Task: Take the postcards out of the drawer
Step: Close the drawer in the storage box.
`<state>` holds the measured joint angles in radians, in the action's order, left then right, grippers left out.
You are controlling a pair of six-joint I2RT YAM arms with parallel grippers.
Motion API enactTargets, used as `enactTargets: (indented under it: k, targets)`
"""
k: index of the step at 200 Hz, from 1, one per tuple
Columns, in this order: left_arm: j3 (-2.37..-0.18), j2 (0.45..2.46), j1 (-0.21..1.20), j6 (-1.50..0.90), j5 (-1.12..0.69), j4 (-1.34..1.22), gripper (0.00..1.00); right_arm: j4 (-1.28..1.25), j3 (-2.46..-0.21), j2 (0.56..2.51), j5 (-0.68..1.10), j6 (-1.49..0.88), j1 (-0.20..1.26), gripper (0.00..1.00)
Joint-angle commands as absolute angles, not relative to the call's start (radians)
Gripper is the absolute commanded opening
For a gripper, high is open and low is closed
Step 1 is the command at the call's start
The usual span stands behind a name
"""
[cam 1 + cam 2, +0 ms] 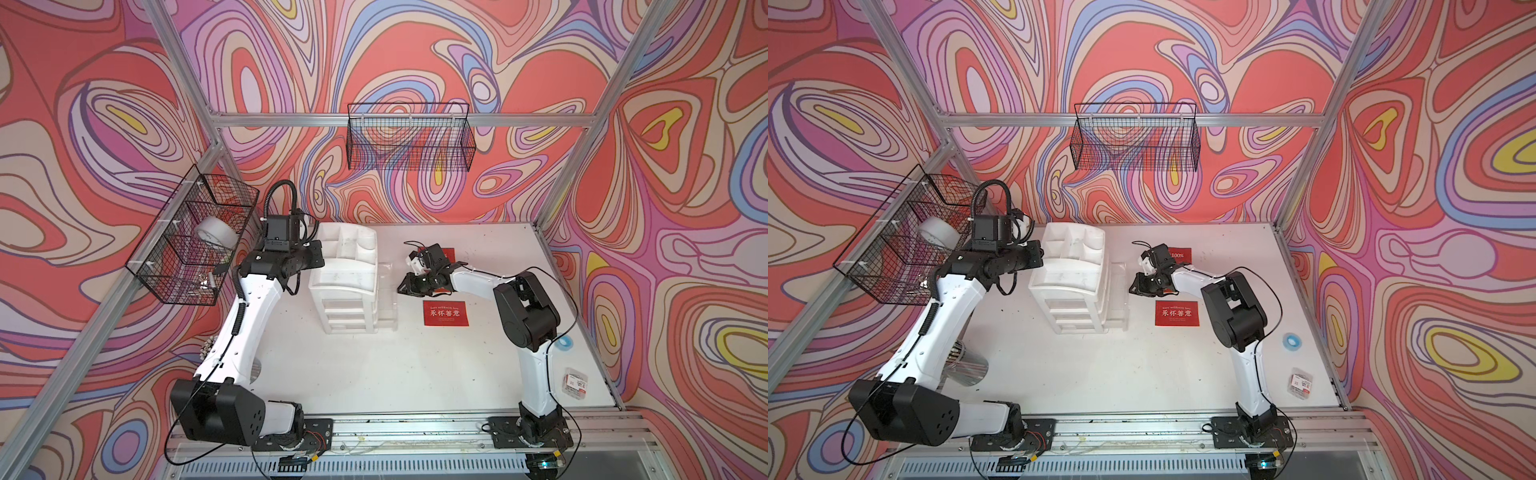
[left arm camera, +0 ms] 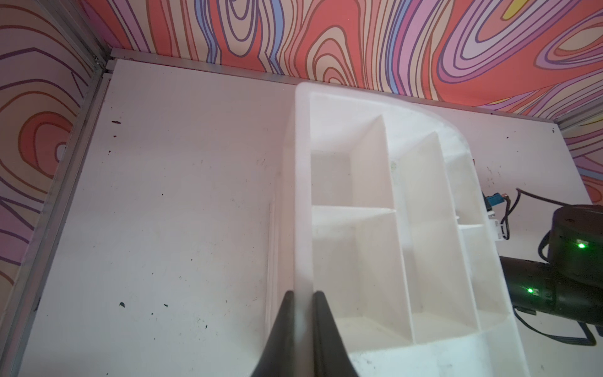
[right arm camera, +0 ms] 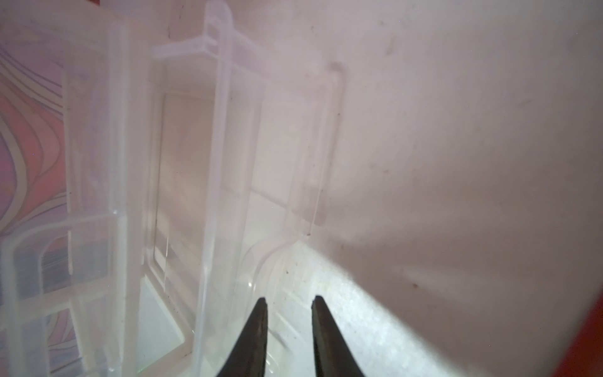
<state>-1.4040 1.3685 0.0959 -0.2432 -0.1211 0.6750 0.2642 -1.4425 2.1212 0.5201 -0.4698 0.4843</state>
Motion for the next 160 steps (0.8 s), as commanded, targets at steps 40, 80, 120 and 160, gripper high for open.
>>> enactTargets:
  k: [40,80,120,160]
  targets:
    - [-1.355,1.376,0.095,-0.292,-0.199,0.664,0.1,0.202,-1.508,2.182,0.578,-0.513,0.502,0.26]
    - [-1.319,1.374,0.095,-0.33,-0.244,0.624,0.09,0.141,-1.568,2.243,0.629,-0.57,0.514,0.25]
    - [-1.29,1.383,0.103,-0.354,-0.272,0.594,0.09,0.057,-1.628,2.296,0.697,-0.641,0.515,0.24]
    - [-1.281,1.416,0.122,-0.371,-0.299,0.563,0.08,0.05,-1.658,2.307,0.703,-0.653,0.508,0.24]
